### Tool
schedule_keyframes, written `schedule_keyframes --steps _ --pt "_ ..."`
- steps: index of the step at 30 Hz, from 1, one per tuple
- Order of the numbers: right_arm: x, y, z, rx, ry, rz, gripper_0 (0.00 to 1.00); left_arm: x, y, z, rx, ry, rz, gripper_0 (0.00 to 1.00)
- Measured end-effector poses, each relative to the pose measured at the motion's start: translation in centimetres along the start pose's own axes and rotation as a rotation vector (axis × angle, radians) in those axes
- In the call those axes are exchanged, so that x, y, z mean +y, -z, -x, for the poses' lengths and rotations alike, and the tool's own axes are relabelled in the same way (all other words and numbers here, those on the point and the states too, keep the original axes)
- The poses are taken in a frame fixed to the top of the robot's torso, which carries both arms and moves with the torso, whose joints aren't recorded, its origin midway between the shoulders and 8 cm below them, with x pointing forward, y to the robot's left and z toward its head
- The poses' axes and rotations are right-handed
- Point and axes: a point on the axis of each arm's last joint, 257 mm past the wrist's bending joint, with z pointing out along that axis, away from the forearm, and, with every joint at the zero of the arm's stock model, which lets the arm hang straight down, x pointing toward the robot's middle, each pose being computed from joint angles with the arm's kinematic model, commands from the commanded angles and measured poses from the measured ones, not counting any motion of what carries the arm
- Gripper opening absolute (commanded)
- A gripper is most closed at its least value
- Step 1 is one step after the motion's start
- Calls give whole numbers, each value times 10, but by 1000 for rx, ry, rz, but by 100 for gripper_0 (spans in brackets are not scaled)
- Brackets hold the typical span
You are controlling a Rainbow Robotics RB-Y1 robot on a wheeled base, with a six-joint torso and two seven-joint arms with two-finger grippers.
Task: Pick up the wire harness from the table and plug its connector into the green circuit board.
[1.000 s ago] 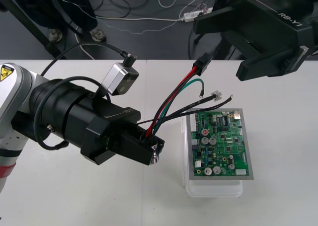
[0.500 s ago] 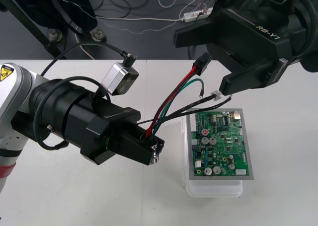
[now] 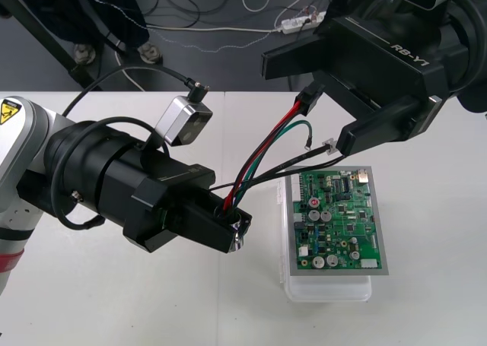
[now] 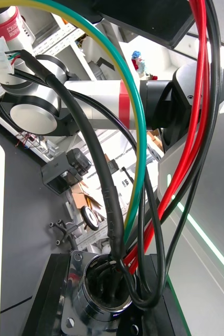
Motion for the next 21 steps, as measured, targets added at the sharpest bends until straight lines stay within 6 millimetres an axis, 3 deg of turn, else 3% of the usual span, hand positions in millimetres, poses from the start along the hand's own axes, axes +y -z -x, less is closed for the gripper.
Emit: schedule_keyframes --steps 3,5,7,21 --pt "0 0 0 -1 0 1 62 0 0 0 0 0 0 0" --pt "1 0 1 -2 0 2 12 0 0 0 0 0 0 0" --pt "1 0 1 -3 1 3 0 0 0 0 0 0 0 0" --pt "1 0 1 -4 1 3 0 0 0 0 0 0 0 0"
